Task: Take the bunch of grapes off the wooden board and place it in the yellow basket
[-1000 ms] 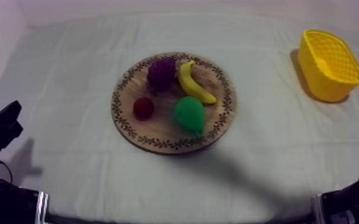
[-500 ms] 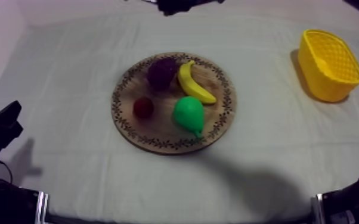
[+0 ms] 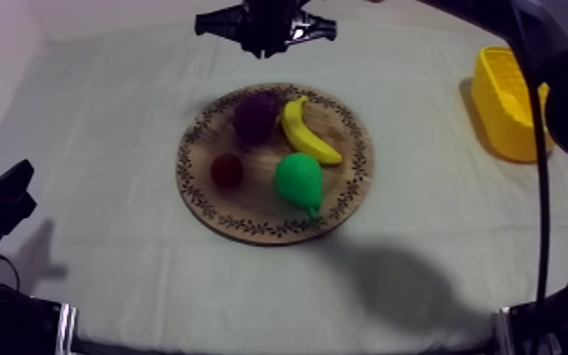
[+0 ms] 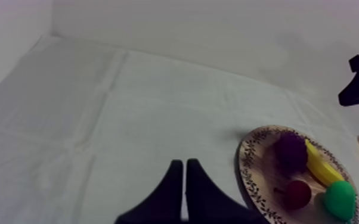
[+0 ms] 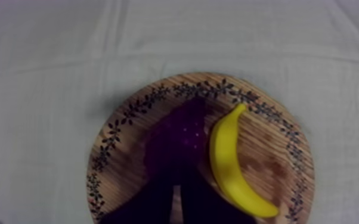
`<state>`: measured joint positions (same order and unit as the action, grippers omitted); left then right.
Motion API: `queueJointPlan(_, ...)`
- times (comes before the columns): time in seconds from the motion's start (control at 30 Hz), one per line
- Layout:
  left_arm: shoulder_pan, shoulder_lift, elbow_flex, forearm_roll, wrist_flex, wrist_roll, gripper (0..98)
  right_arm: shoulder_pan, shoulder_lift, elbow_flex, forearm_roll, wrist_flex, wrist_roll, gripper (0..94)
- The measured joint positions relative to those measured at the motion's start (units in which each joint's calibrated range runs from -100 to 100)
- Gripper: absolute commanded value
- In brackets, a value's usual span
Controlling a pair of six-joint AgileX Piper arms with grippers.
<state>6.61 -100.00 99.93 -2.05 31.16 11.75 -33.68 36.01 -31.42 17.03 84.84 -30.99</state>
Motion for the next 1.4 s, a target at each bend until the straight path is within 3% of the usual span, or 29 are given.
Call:
queueJointPlan(0.27,0.00,0.00,0.00,0.00,0.00,0.00,0.1,0.08,0.72,-0.77,-4.18,-0.95,1.18,49.2)
queueJointPlan(0.47,0.00,0.00,0.00,0.00,0.00,0.00,0.1,-0.48,0.72,-0.77,-5.36,-1.42,1.31,63.8)
queueJointPlan(0.83,0.00,0.00,0.00,0.00,0.00,0.00,0.1,-0.11,3.94,-0.90,-3.91,-4.32,1.42,66.7)
queueJointPlan(1.4,0.00,0.00,0.00,0.00,0.00,0.00,0.1,1.38,13.93,-0.66,-5.24,-12.96,2.20,64.5)
